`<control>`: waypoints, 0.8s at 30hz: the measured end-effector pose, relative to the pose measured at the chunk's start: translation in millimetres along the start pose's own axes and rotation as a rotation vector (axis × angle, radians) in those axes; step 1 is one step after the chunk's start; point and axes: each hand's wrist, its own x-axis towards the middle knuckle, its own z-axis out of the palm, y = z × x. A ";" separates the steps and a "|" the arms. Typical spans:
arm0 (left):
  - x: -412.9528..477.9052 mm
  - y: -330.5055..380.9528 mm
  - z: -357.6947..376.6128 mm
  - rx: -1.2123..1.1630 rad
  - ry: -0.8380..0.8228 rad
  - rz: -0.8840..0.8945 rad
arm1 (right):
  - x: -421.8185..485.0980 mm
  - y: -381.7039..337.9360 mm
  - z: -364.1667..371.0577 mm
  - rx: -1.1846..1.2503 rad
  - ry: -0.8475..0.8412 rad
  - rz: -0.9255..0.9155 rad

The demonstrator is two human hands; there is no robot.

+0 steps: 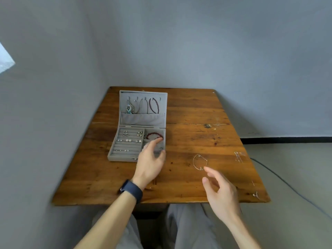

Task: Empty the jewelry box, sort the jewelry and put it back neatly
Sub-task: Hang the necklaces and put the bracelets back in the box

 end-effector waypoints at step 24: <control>-110.9 -8.4 139.3 0.728 -0.199 0.426 | -8.5 100.7 -85.4 -0.332 0.272 0.533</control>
